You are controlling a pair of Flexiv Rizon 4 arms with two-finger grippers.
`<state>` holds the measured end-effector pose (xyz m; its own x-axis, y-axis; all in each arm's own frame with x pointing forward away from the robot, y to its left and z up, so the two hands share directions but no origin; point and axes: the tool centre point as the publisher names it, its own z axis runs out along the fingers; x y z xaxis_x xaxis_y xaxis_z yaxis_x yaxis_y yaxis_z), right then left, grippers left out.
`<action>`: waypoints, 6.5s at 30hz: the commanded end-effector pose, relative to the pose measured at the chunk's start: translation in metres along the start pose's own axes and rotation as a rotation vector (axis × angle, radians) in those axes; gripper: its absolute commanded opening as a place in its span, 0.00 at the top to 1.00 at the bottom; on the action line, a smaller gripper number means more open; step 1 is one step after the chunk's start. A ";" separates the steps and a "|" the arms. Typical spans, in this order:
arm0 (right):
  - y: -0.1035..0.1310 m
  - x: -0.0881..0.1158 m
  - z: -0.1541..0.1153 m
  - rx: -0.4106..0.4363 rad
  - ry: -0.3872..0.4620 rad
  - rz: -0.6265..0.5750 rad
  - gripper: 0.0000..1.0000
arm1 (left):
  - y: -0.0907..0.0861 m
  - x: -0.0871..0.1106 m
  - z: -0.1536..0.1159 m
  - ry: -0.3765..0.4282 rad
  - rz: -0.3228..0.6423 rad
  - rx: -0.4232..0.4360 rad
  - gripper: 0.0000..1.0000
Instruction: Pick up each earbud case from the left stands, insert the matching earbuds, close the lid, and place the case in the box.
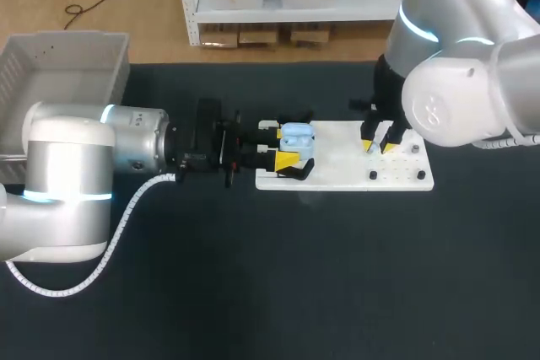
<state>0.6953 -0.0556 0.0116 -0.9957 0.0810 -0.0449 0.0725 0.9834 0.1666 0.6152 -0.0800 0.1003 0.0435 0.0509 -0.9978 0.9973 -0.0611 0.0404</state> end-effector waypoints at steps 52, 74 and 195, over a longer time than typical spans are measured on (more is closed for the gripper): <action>0.109 0.073 -0.181 0.073 0.129 -0.262 1.00 | -0.002 0.000 0.000 -0.001 0.002 -0.006 1.00; 0.145 0.090 -0.148 0.097 0.274 -0.364 1.00 | -0.002 0.000 0.000 -0.001 0.002 -0.006 1.00; 0.156 0.086 -0.105 0.079 0.215 -0.575 1.00 | -0.002 0.000 0.000 -0.001 0.002 -0.006 1.00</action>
<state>0.6120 0.0873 0.1386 -0.8656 -0.4926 0.0903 -0.4841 0.8692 0.1006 0.6157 -0.0798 0.1001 0.0434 0.0515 -0.9977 0.9974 -0.0599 0.0403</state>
